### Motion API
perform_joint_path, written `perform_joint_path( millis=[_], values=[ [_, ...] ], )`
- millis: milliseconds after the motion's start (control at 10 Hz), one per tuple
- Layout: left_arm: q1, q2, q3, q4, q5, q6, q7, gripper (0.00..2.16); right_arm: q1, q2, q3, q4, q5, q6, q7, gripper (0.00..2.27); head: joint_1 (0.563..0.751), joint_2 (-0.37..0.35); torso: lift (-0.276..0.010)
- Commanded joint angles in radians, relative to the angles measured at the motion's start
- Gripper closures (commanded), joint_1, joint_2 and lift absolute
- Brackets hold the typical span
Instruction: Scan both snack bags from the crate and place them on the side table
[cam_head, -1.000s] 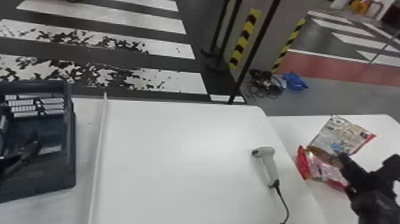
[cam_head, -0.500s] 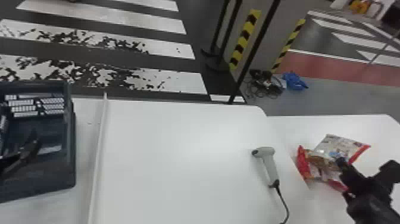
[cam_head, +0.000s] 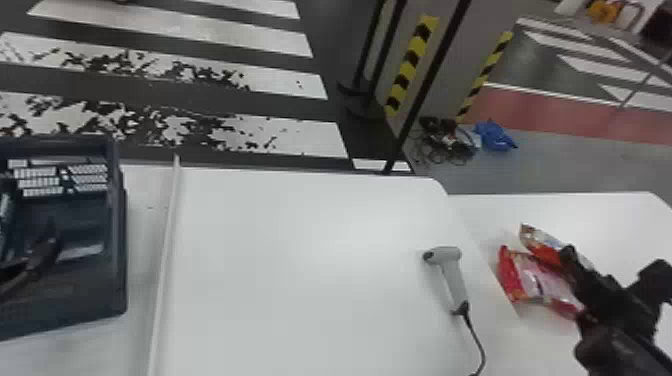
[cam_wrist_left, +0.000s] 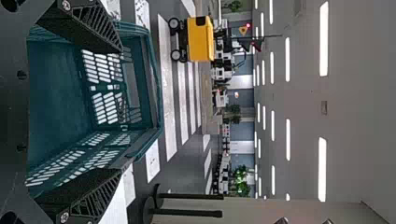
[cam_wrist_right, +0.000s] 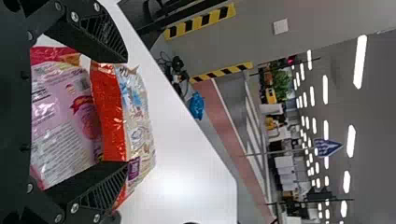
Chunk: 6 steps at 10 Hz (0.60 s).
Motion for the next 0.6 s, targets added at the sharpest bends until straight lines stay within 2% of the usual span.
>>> perform_joint_path(
  millis=[0,200,300,400,500],
  values=[
    [0.0,-0.001,-0.007,-0.003,-0.009,0.003,0.0,0.09,0.07,0.086,0.076,-0.197,0.001,-0.024,-0.001,0.06,0.695,-0.35,-0.098],
    [0.0,-0.008,-0.012,-0.017,-0.018,0.012,0.0,0.09,0.157,0.181,0.2,-0.427,0.004,-0.024,0.001,0.06,0.695,-0.35,-0.098],
    [0.0,-0.012,-0.015,-0.026,-0.027,0.018,0.024,0.09,0.218,0.208,0.277,-0.522,0.002,-0.024,-0.001,0.06,0.695,-0.35,-0.098],
    [0.001,-0.014,-0.027,-0.032,-0.029,0.018,0.031,0.09,0.274,0.25,0.349,-0.619,0.002,-0.037,0.001,0.06,0.695,-0.35,-0.098],
    [-0.002,-0.015,-0.041,-0.04,-0.03,0.021,0.04,0.09,0.332,0.291,0.418,-0.686,0.024,-0.104,0.001,0.06,0.695,-0.333,-0.098]
  ],
)
